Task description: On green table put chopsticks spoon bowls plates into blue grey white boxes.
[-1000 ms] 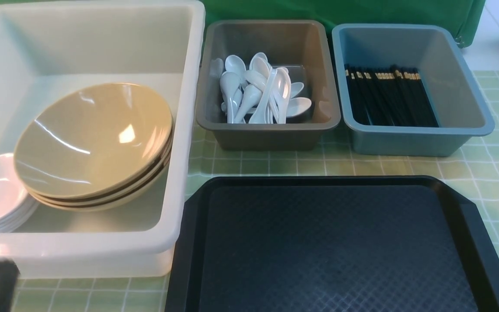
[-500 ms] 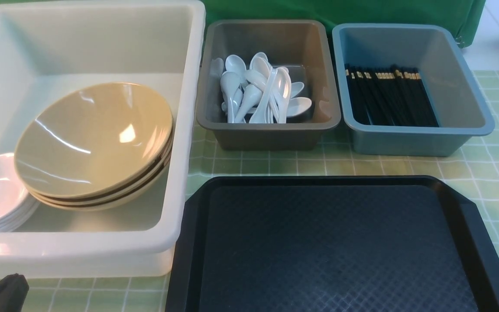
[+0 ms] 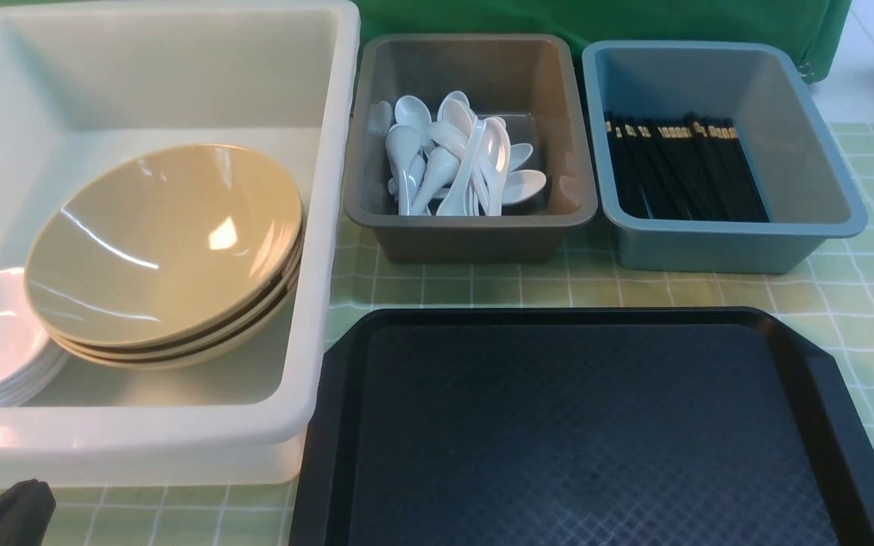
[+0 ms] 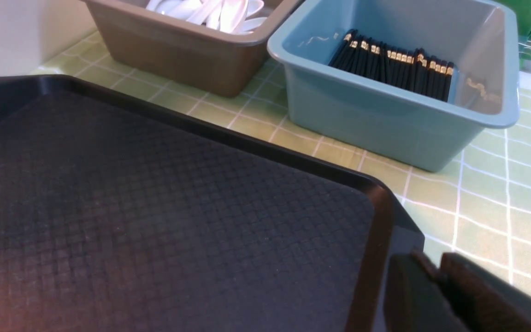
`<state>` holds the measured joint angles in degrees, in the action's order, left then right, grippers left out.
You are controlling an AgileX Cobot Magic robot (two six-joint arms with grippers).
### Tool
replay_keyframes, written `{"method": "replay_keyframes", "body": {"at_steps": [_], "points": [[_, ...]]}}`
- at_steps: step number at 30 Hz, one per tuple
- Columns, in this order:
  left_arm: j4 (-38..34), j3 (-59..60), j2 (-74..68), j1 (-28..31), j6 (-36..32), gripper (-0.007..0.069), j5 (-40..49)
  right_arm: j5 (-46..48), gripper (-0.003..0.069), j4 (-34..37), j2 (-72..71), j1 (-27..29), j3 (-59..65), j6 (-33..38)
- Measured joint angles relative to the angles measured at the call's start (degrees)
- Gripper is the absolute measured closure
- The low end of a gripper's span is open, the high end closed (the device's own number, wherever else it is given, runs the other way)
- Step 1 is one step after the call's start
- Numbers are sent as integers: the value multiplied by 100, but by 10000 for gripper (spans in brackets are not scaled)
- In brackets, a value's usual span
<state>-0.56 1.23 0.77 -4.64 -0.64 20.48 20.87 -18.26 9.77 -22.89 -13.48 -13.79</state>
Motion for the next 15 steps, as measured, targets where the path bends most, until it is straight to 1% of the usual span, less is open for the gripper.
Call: {"method": "replay_keyframes", "body": {"at_steps": [4, 6, 7, 10, 11, 12, 15], "points": [[0, 0, 0, 0, 0, 626, 0, 2, 568, 0, -40, 48, 0, 0], [0, 0, 0, 0, 0, 626, 0, 7, 565, 0, -160, 318, 0, 0], [0, 0, 0, 0, 0, 626, 0, 7, 565, 0, -185, 356, 0, 0], [0, 0, 0, 0, 0, 626, 0, 19, 559, 0, -320, 1110, 0, 0], [0, 0, 0, 0, 0, 626, 0, 26, 559, 0, -320, 1151, 0, 0], [0, 0, 0, 0, 0, 626, 0, 58, 559, 0, -339, 1424, 0, 0], [0, 0, 0, 0, 0, 626, 0, 119, 558, 0, -339, 1909, 0, 0]]}}
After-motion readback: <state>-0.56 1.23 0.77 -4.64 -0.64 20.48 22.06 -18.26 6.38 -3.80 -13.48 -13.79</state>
